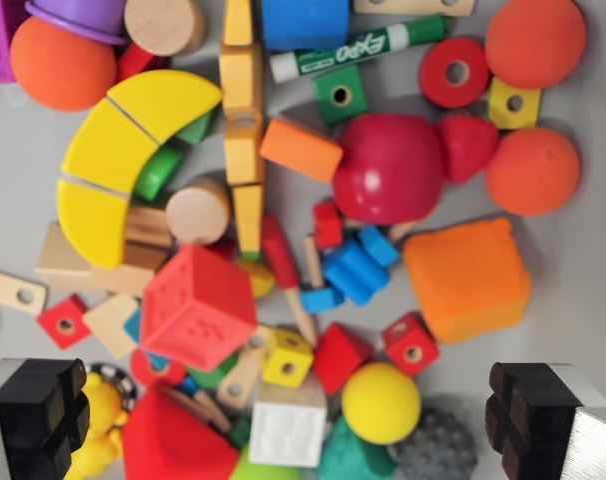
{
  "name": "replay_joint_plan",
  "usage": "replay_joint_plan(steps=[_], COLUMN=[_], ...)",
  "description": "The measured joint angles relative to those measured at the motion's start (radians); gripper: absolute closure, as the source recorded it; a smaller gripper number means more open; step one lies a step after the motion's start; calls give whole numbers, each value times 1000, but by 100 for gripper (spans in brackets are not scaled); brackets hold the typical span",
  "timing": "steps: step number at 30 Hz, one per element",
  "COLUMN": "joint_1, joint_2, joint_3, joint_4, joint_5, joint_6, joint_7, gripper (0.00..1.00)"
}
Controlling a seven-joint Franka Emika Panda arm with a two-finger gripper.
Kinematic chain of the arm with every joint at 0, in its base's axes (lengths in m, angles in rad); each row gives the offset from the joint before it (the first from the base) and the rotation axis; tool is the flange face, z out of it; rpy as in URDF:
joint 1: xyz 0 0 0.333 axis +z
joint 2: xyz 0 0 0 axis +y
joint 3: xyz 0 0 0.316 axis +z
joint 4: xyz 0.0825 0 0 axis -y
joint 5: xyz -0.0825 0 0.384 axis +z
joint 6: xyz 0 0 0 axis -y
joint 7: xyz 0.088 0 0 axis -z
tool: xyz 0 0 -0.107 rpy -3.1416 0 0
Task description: Pick an object from the bin
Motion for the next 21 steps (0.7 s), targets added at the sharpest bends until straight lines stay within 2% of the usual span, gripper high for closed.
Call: replay_joint_plan(steps=[13, 21], joint_1=[0, 7], joint_2=[0, 2], joint_3=[0, 1], joint_4=[0, -7], joint_5=[0, 0], joint_6=[0, 7], joint_7=[0, 30], gripper=[0, 0])
